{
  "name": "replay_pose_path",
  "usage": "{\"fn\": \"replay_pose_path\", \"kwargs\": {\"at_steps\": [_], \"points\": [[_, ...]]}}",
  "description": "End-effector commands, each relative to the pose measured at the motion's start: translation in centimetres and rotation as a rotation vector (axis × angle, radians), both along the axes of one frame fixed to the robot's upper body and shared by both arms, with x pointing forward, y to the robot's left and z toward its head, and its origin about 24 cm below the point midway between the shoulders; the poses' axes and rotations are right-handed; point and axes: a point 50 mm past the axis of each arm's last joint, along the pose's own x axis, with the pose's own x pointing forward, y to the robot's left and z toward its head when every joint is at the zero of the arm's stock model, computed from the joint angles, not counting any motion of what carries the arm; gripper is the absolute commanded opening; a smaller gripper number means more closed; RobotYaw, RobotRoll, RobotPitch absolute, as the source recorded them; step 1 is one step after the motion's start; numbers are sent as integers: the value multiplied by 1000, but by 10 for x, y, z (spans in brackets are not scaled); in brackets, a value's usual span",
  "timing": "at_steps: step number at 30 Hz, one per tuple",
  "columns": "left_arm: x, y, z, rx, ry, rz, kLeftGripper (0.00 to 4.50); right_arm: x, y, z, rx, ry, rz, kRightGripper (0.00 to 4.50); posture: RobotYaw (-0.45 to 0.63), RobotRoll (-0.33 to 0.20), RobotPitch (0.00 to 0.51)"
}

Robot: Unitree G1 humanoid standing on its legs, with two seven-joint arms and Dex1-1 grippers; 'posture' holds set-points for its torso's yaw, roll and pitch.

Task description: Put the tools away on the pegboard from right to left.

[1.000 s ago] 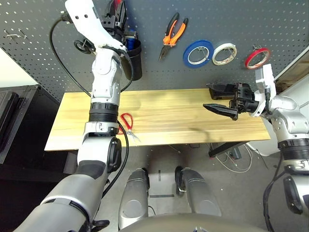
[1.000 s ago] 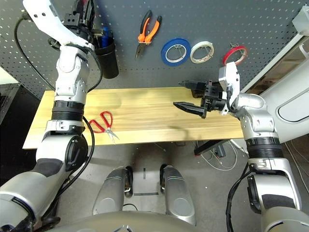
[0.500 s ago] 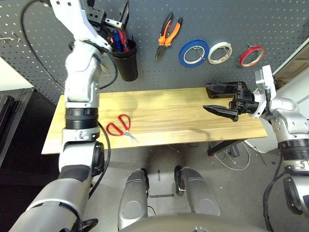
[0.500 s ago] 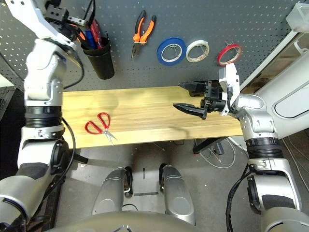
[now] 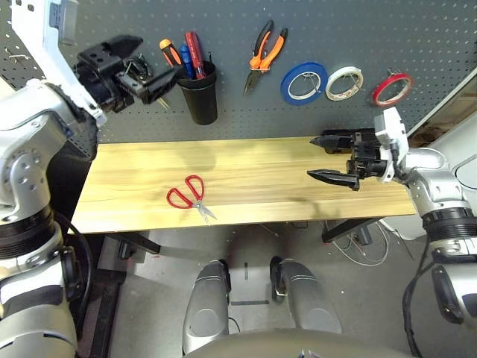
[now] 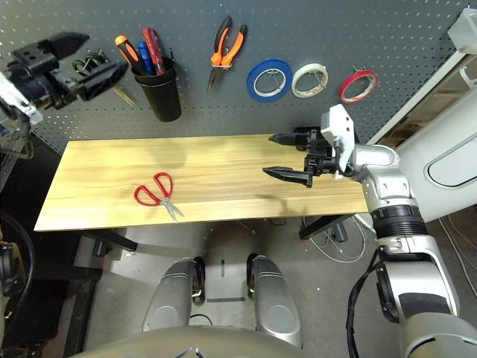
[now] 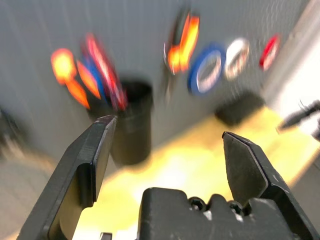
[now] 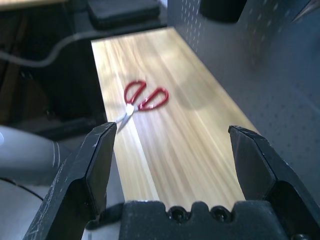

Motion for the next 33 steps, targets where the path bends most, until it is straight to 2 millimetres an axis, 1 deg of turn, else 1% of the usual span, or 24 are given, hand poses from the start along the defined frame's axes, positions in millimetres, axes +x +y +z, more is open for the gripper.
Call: {"fn": "replay_pose_path", "kwargs": {"at_steps": [1,4,5,7,8,9,10,12,16,19,22,27,30,33], "points": [[-8,-1,-25,32,150,4,4451,-1,4,-10,-49,28,-12,4500,87,0,146],[-5,11,-59,37,272,127,4451,-3,12,-18,-45,34,-17,4500,69,0,166],[-5,13,-67,33,305,147,4451,-4,14,-19,-44,38,-15,4500,67,0,170],[-6,17,-89,29,379,196,4451,-7,20,-24,-45,37,-17,4500,57,0,181],[-6,18,-98,22,408,226,4451,-8,24,-27,-44,40,-15,4500,42,0,193],[-5,19,-108,20,426,252,4451,-10,28,-30,-41,49,-13,4500,42,0,193],[-5,19,-112,18,433,266,4451,-11,31,-32,-38,55,-12,4500,37,0,203],[-3,21,-128,31,457,314,4451,-13,40,-38,-47,61,-10,4500,36,0,212],[5,26,-154,40,486,440,4451,-17,55,-45,-62,58,-4,4500,30,0,221],[5,35,-173,112,509,504,4451,-19,62,-47,-69,45,4,4500,12,0,235],[4,43,-182,135,513,551,4451,-18,66,-46,-66,33,-4,4500,5,0,254],[4,46,-188,120,531,585,4451,-22,72,-42,-43,20,-6,4500,-8,0,295],[5,48,-190,94,528,627,4451,-27,73,-41,-30,24,-3,4500,-8,0,315],[10,48,-191,8,516,665,4451,-33,76,-39,6,38,-3,4500,-13,0,334]]}}
